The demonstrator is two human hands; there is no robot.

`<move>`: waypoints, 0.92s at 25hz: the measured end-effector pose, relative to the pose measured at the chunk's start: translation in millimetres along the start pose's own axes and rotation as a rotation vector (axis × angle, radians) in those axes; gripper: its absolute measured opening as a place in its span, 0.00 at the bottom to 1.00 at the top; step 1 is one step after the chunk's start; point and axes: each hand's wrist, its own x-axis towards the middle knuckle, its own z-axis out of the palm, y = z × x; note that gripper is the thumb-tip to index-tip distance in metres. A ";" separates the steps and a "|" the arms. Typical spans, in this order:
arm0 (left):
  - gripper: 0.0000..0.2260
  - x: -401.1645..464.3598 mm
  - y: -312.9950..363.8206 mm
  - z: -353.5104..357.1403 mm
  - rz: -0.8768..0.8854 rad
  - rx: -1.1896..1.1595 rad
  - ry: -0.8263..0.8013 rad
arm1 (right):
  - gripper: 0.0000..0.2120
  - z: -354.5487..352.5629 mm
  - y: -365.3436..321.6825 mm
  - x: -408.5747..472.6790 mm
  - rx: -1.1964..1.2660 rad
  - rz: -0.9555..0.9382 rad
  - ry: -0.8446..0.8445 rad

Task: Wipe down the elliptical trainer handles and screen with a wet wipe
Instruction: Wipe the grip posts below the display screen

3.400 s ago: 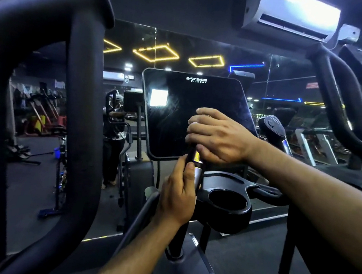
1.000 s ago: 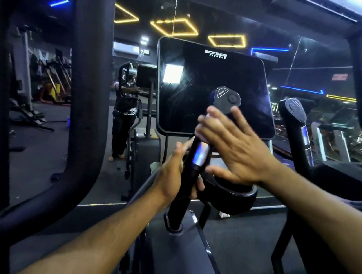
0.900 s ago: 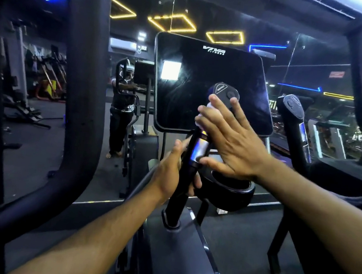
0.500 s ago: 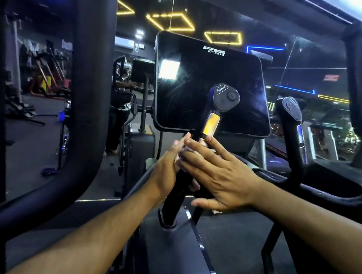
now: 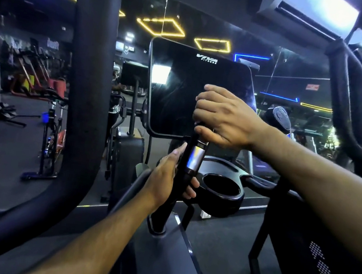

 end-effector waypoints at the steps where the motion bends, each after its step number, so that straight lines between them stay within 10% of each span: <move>1: 0.26 -0.8 0.1 -0.5 0.015 0.000 -0.007 | 0.24 -2.0 2.7 6.3 -0.003 0.015 -0.029; 6: 0.24 -3.8 0.9 -2.0 0.050 0.016 -0.026 | 0.23 -15.5 26.4 35.3 0.527 0.513 -0.150; 11: 0.26 6.3 -7.1 -5.0 0.059 -0.002 -0.007 | 0.26 22.3 0.0 1.3 1.547 1.243 0.498; 14: 0.26 6.8 -8.4 -3.9 0.074 0.014 0.004 | 0.32 32.6 -35.2 3.4 1.822 1.349 0.848; 20: 0.20 -4.7 -4.6 -0.2 0.201 0.122 0.032 | 0.13 17.9 -118.5 17.9 1.664 1.380 0.882; 23: 0.19 -1.3 -6.3 -2.4 0.169 0.108 0.050 | 0.28 24.4 -138.7 16.8 1.517 1.384 0.768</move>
